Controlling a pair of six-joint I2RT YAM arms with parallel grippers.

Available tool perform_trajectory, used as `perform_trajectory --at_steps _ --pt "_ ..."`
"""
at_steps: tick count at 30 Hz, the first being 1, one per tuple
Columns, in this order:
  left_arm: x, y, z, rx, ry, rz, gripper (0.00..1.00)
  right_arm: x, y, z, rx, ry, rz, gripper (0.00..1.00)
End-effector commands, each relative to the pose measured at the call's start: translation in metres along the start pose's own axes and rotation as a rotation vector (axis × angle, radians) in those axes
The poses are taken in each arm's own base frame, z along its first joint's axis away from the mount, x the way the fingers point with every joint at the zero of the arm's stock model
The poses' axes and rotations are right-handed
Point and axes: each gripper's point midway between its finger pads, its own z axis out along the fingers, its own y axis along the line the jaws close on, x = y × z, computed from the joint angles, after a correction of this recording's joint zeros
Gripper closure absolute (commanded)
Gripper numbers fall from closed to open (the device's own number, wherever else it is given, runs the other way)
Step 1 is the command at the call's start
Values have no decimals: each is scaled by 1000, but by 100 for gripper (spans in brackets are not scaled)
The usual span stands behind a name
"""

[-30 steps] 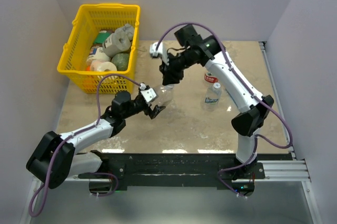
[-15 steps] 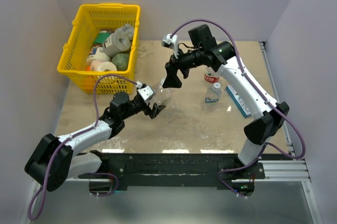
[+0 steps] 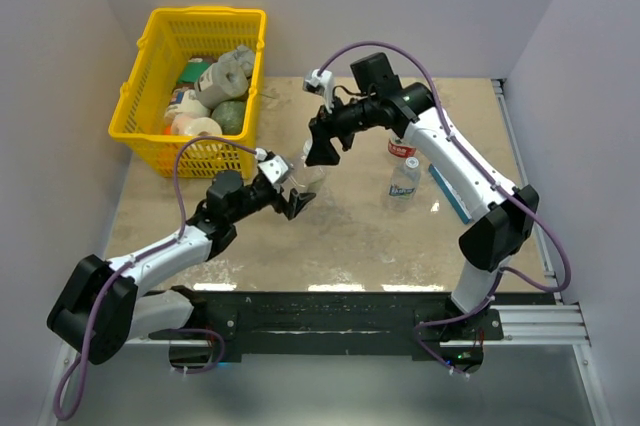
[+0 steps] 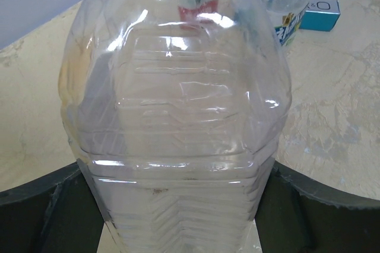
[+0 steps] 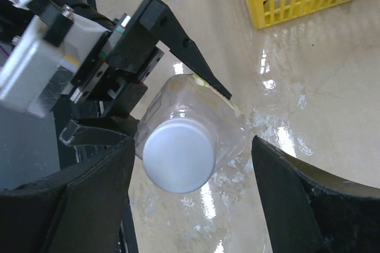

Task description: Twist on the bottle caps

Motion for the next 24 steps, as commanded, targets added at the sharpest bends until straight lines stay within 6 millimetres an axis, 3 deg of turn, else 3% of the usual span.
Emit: perform_trajectory --at_steps 1,3,4,6,8,9,10,12,14,16,17,20,24 --pt "-46 7 6 -2 -126 20 100 -8 -8 4 37 -37 -8 26" --pt "-46 6 8 5 -121 20 100 -15 -11 4 46 -67 -19 34" --pt "-47 7 8 6 -121 20 100 -14 -12 6 47 -76 -3 45" --pt "-45 5 10 20 -111 17 100 -30 -11 2 58 -141 -31 52" --pt "-41 4 11 32 -95 10 100 -38 -9 0 57 -179 -27 67" --pt "-42 4 12 37 -91 13 100 -44 -9 -1 62 -203 -42 87" --pt "-40 3 14 48 -82 12 86 -46 -10 -1 76 -206 -53 99" --pt "-39 4 16 44 -62 2 62 -46 -15 -1 105 -204 -87 100" --pt "-32 17 15 -35 -26 -26 1 -44 -22 -3 153 -186 -122 100" --pt "-30 24 14 -58 12 -33 0 -44 -30 -7 202 -178 -173 100" --pt "-15 28 9 -75 79 -56 0 -44 -36 -8 237 -171 -193 100" --pt "-5 35 -6 -111 136 -56 0 -39 -53 -12 322 -140 -254 100" --pt "-2 37 -25 -145 157 -14 0 -32 -77 -16 434 -101 -277 100"
